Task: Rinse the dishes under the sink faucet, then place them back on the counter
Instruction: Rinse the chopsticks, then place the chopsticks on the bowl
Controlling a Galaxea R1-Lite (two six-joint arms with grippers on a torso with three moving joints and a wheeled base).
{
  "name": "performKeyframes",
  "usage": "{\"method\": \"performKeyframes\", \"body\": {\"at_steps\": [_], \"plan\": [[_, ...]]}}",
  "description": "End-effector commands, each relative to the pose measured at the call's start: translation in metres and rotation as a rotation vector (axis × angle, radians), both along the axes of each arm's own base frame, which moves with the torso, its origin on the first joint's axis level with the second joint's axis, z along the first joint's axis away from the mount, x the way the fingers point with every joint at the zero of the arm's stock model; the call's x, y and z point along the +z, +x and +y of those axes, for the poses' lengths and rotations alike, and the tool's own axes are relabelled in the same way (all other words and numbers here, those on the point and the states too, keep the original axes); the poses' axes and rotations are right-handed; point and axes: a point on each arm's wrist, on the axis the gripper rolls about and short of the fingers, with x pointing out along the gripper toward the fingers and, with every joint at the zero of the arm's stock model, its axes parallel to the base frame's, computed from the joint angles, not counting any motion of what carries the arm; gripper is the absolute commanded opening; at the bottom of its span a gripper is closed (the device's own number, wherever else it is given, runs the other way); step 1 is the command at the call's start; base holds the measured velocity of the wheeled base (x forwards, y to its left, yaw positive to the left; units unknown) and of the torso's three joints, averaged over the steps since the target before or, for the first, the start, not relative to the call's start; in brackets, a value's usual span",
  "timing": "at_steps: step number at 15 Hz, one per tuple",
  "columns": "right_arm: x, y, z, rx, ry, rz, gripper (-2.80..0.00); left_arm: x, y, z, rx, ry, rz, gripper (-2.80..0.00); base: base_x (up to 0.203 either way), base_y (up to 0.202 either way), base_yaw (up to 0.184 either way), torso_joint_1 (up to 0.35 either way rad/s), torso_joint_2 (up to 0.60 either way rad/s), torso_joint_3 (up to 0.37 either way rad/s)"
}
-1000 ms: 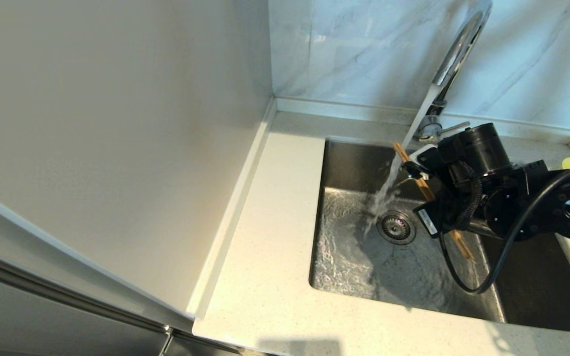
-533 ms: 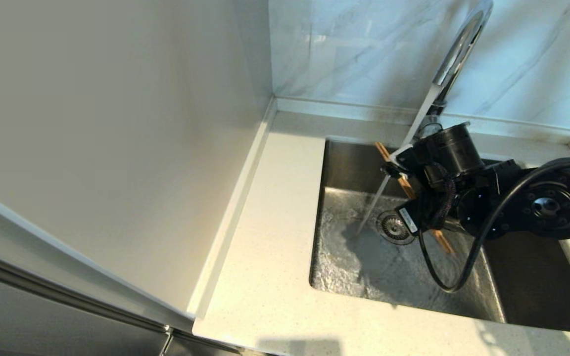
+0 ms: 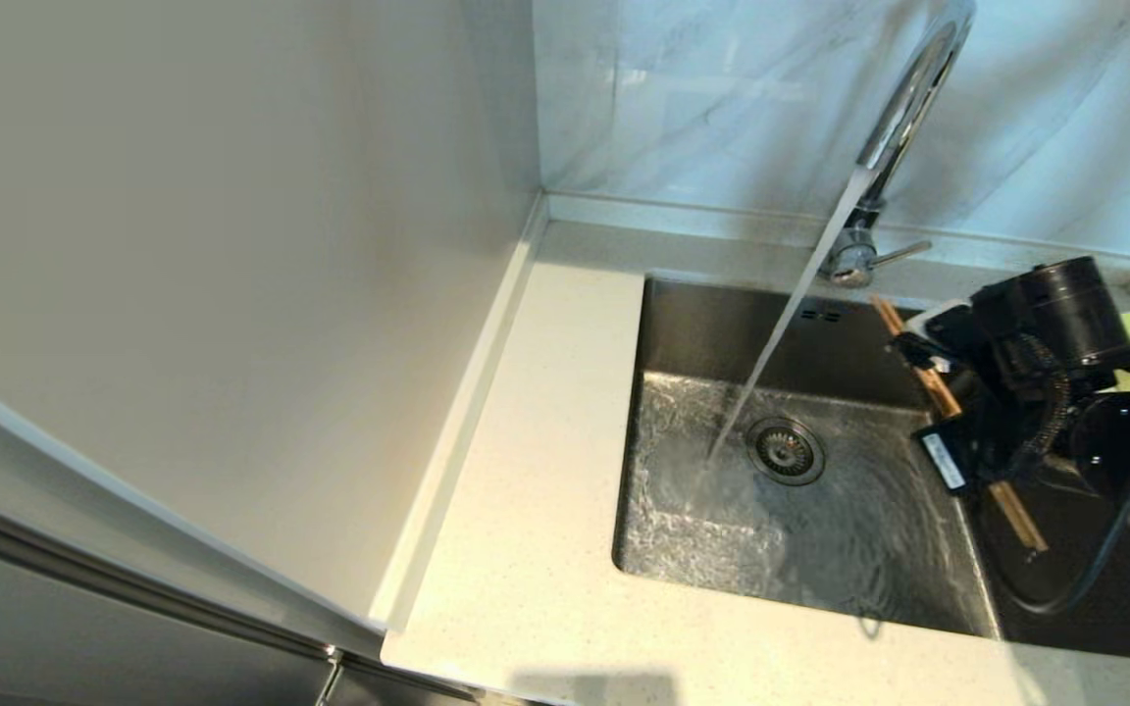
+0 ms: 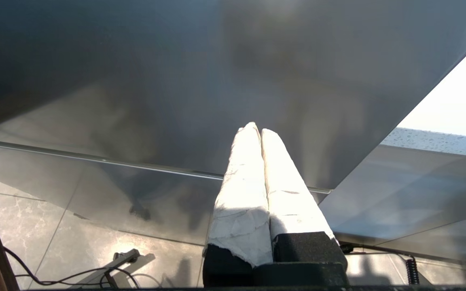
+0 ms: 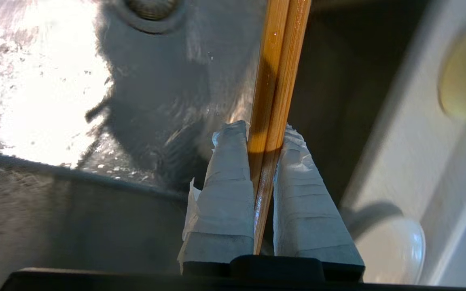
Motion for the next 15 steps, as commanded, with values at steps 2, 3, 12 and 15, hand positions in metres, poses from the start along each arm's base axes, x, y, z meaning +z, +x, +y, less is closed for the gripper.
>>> {"method": "performKeyframes", "body": {"at_steps": [2,3,12,15], "plan": [[0.024,-0.021,-0.048,-0.127,0.091,-0.095,-2.80,0.000,0.000,0.000,0.000,0.000,0.000,-2.80,0.000,0.000,0.000,0.000,0.00,0.000],[0.034,-0.028,-0.060,-0.167,0.143,-0.150,-2.80,0.000,0.000,0.000,0.000,0.000,0.000,-2.80,0.000,0.000,0.000,0.000,0.00,0.000],[0.083,-0.062,-0.088,-0.267,0.251,-0.380,-2.80,0.000,0.000,0.000,0.000,0.000,0.000,-2.80,0.000,0.000,0.000,0.000,0.00,0.000],[0.010,-0.074,-0.086,-0.299,0.211,-0.167,-2.80,0.000,0.000,0.000,0.000,0.000,0.000,-2.80,0.000,0.000,0.000,0.000,0.00,0.000]]}}
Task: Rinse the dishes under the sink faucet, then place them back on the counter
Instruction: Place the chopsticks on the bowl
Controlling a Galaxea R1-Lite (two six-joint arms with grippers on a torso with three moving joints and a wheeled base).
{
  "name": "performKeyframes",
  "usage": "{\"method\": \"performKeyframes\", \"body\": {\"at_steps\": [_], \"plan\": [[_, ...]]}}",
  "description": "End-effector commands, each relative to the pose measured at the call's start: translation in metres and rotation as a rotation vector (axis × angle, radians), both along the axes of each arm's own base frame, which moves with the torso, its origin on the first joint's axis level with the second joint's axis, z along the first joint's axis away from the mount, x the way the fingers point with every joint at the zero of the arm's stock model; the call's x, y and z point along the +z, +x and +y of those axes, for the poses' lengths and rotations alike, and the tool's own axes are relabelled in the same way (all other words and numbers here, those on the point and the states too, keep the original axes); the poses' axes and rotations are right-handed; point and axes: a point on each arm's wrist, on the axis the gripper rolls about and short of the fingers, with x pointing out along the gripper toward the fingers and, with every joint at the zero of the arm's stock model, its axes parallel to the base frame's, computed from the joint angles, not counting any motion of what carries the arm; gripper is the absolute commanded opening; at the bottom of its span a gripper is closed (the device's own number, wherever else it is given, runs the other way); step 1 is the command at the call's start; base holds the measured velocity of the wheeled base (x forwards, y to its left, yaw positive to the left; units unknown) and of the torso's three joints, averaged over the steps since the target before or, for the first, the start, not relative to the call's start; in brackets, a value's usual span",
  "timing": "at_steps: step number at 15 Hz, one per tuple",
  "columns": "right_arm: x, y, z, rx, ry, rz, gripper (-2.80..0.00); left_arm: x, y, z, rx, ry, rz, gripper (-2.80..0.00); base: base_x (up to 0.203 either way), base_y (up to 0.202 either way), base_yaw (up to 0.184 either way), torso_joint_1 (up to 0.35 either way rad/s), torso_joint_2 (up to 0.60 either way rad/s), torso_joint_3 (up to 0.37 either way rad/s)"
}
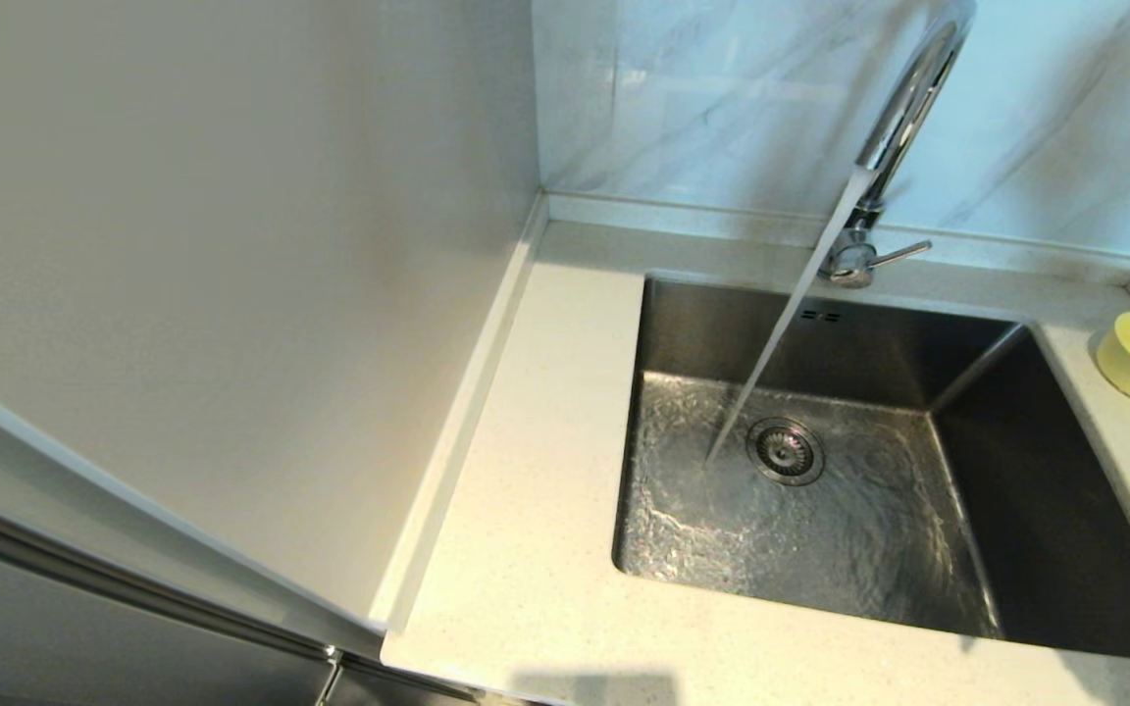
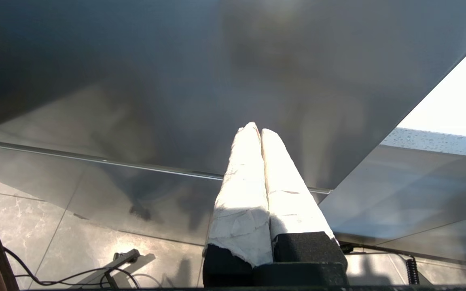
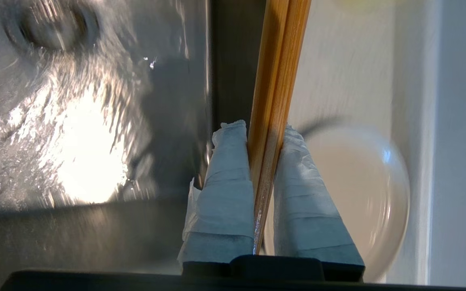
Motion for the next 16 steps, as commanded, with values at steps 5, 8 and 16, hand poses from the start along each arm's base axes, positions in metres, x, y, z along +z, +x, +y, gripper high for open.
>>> {"method": "performKeyframes", "body": {"at_steps": [5,8,16], "plan": [[-0.011,-0.021,0.003,-0.020,-0.033,0.031,-2.80,0.000,0.000,0.000,0.000,0.000,0.000,-2.80,0.000,0.000,0.000,0.000,0.00,0.000],[0.003,-0.018,-0.003,-0.051,-0.075,-0.065,-2.80,0.000,0.000,0.000,0.000,0.000,0.000,-2.80,0.000,0.000,0.000,0.000,0.00,0.000],[0.018,-0.003,-0.024,-0.088,-0.185,0.043,-2.80,0.000,0.000,0.000,0.000,0.000,0.000,-2.80,0.000,0.000,0.000,0.000,0.00,0.000]]}}
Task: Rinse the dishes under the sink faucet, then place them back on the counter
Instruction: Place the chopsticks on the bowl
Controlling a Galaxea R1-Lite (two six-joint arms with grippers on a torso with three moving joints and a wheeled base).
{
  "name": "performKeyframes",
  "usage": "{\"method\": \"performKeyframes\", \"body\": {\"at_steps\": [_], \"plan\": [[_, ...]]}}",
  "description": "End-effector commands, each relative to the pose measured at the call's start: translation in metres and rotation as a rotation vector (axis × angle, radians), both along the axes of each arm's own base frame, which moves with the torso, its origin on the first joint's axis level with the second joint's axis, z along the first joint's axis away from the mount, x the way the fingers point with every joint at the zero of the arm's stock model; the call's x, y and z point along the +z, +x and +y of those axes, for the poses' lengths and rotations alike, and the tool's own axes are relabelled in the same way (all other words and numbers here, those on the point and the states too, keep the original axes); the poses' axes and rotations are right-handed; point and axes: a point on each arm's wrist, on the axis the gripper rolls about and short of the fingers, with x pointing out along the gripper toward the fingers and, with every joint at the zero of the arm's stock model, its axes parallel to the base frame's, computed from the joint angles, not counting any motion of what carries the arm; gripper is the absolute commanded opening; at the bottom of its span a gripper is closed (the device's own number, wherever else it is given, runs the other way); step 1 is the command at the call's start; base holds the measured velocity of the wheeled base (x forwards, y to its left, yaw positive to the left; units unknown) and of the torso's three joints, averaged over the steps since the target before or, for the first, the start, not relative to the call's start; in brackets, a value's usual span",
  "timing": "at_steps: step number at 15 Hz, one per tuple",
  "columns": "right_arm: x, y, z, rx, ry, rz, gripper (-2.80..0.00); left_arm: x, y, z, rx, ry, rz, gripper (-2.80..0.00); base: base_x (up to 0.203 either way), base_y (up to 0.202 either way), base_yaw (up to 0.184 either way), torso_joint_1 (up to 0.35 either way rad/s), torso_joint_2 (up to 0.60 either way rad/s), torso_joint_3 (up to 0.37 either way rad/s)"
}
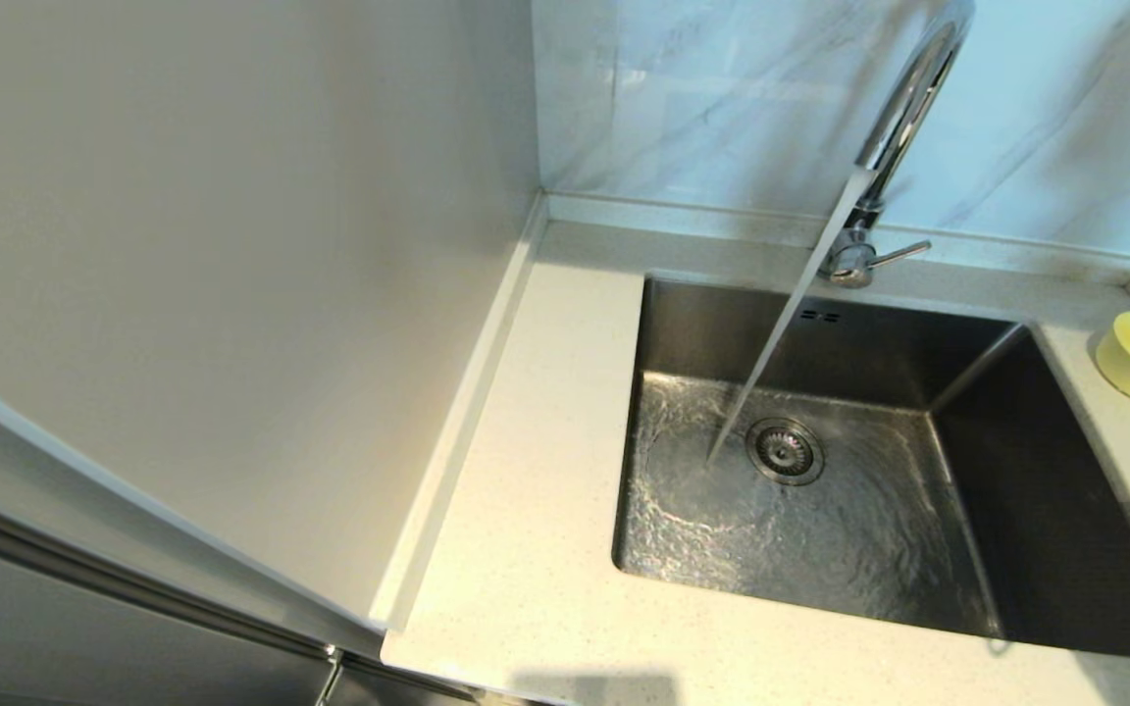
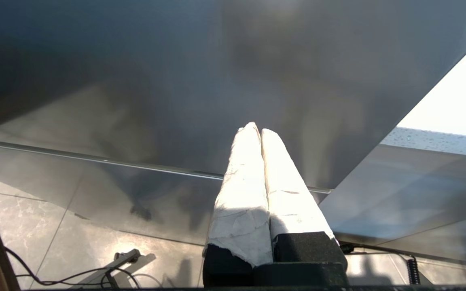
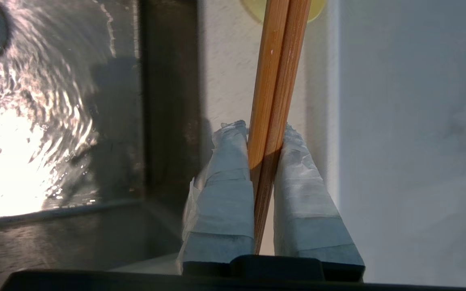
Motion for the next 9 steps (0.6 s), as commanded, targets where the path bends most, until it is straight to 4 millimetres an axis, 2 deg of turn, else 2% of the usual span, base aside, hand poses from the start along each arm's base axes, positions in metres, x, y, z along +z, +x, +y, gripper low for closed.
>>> {"method": "performKeyframes", "body": {"at_steps": [1,2,4,5,6,7,9], "plan": [[0.012,0.010,-0.009,-0.009,-0.033,0.025,-2.80,0.000,0.000,0.000,0.000,0.000,0.000,-2.80,0.000,0.000,0.000,0.000,0.00,0.000],[0.036,0.014,-0.013,-0.001,-0.065,0.009,-2.80,0.000,0.000,0.000,0.000,0.000,0.000,-2.80,0.000,0.000,0.000,0.000,0.00,0.000],[0.099,0.014,-0.020,0.025,-0.124,-0.055,-2.80,0.000,0.000,0.000,0.000,0.000,0.000,-2.80,0.000,0.000,0.000,0.000,0.00,0.000],[0.121,0.013,-0.023,0.047,-0.139,-0.051,-2.80,0.000,0.000,0.000,0.000,0.000,0.000,-2.80,0.000,0.000,0.000,0.000,0.00,0.000],[0.132,0.019,-0.027,0.069,-0.144,-0.012,-2.80,0.000,0.000,0.000,0.000,0.000,0.000,-2.80,0.000,0.000,0.000,0.000,0.00,0.000],[0.130,0.034,-0.033,0.089,-0.137,0.060,-2.80,0.000,0.000,0.000,0.000,0.000,0.000,-2.80,0.000,0.000,0.000,0.000,0.00,0.000],[0.112,0.063,-0.048,0.102,-0.142,0.223,-2.80,0.000,0.000,0.000,0.000,0.000,0.000,-2.80,0.000,0.000,0.000,0.000,0.00,0.000]]}}
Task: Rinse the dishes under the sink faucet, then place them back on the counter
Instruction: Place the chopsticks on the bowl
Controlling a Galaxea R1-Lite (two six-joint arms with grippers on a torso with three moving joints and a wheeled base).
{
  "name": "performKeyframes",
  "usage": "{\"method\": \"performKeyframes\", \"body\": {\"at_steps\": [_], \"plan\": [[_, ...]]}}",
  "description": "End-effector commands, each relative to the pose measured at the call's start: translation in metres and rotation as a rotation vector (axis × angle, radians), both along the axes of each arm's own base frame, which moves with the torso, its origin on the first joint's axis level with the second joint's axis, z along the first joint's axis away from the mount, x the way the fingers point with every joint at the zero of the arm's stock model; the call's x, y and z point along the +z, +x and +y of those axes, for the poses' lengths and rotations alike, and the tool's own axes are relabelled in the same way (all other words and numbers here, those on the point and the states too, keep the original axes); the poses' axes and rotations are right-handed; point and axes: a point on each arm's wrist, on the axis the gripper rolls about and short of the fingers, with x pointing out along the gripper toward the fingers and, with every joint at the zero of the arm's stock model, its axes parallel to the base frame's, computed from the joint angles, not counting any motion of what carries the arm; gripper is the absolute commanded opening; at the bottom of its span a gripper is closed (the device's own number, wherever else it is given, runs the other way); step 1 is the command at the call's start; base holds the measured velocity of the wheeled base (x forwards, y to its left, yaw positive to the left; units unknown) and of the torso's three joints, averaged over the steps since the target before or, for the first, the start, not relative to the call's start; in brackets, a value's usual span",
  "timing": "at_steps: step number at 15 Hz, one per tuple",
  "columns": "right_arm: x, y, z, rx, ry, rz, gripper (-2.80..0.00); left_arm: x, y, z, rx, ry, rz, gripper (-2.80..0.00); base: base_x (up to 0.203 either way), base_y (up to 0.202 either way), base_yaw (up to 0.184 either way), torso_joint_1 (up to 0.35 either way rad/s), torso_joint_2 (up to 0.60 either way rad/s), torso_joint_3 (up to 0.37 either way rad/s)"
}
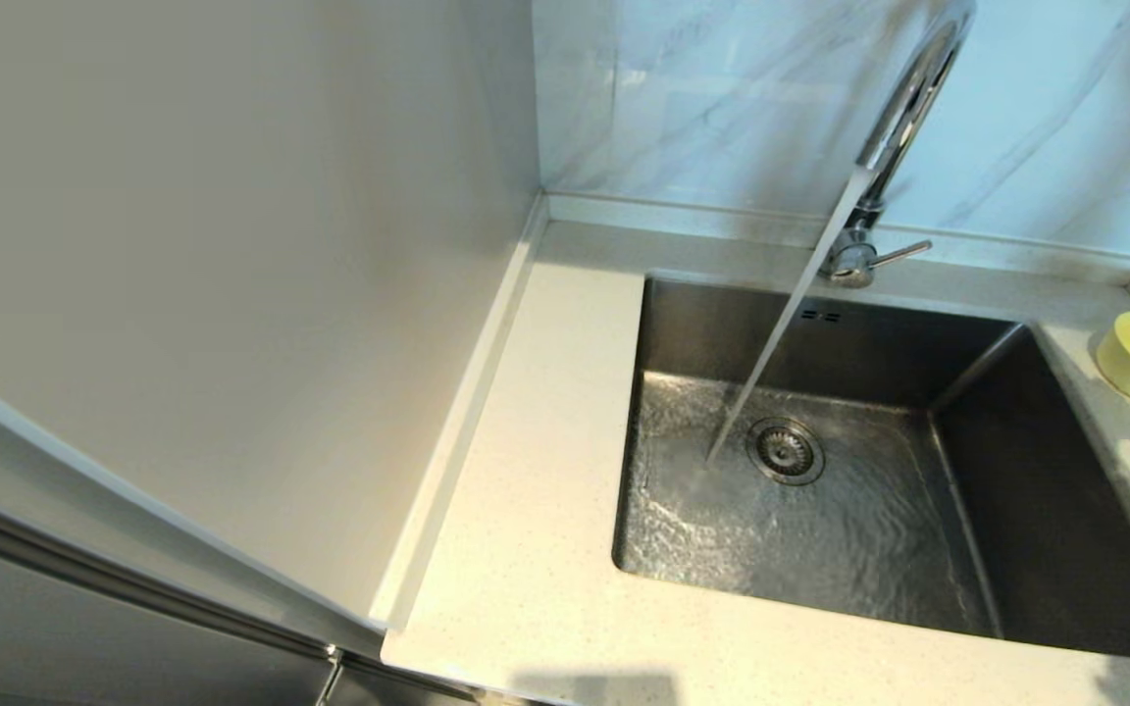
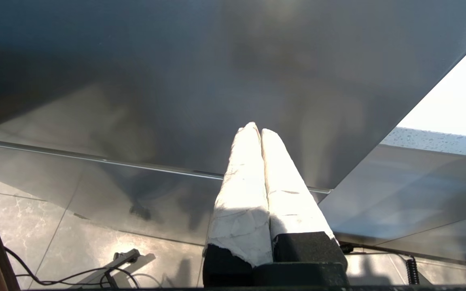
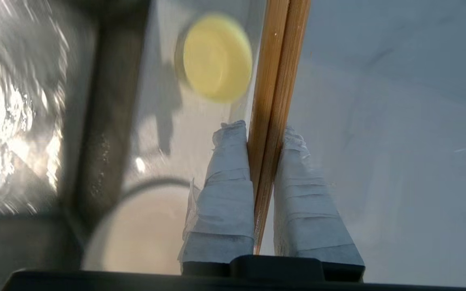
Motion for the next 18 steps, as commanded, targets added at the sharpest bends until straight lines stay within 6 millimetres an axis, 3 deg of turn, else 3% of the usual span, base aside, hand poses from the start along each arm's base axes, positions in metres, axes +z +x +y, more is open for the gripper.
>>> {"method": "performKeyframes", "body": {"at_steps": [1,3,10,13,18], "plan": [[-0.024,0.037,-0.021,-0.023,0.001,0.145,-2.80,0.000,0.000,0.000,0.000,0.000,0.000,-2.80,0.000,0.000,0.000,0.000,0.00,0.000],[-0.043,0.047,-0.041,-0.063,0.002,0.226,-2.80,0.000,0.000,0.000,0.000,0.000,0.000,-2.80,0.000,0.000,0.000,0.000,0.00,0.000],[-0.094,0.087,-0.091,-0.158,-0.034,0.125,-2.80,0.000,0.000,0.000,0.000,0.000,0.000,-2.80,0.000,0.000,0.000,0.000,0.00,0.000],[-0.095,0.098,-0.098,-0.177,-0.046,0.117,-2.80,0.000,0.000,0.000,0.000,0.000,0.000,-2.80,0.000,0.000,0.000,0.000,0.00,0.000],[-0.113,0.119,-0.111,-0.227,-0.056,0.164,-2.80,0.000,0.000,0.000,0.000,0.000,0.000,-2.80,0.000,0.000,0.000,0.000,0.00,0.000]]}}
